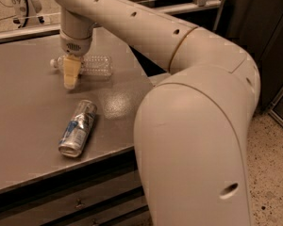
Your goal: Place water bottle upright
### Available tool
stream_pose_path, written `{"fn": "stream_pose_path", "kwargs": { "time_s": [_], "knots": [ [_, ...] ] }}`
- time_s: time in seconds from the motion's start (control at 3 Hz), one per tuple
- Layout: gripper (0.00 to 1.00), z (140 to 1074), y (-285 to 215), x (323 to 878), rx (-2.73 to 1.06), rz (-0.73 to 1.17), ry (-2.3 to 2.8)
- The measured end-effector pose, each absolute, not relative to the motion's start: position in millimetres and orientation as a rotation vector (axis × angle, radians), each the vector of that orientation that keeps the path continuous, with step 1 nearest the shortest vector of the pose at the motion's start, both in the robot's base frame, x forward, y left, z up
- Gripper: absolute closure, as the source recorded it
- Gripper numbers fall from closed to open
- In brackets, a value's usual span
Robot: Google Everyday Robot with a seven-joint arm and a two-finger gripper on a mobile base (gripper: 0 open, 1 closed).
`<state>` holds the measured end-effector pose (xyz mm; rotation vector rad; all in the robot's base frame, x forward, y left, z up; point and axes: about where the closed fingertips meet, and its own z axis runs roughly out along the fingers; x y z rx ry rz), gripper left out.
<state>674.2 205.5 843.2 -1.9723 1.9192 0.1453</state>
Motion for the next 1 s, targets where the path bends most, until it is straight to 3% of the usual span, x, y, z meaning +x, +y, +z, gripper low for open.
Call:
{"fn": "stream_pose_path", "kwargs": {
  "time_s": [1.0],
  "knots": [
    [0.85, 881, 202, 682, -1.944, 0.153, 1.923]
  ]
}}
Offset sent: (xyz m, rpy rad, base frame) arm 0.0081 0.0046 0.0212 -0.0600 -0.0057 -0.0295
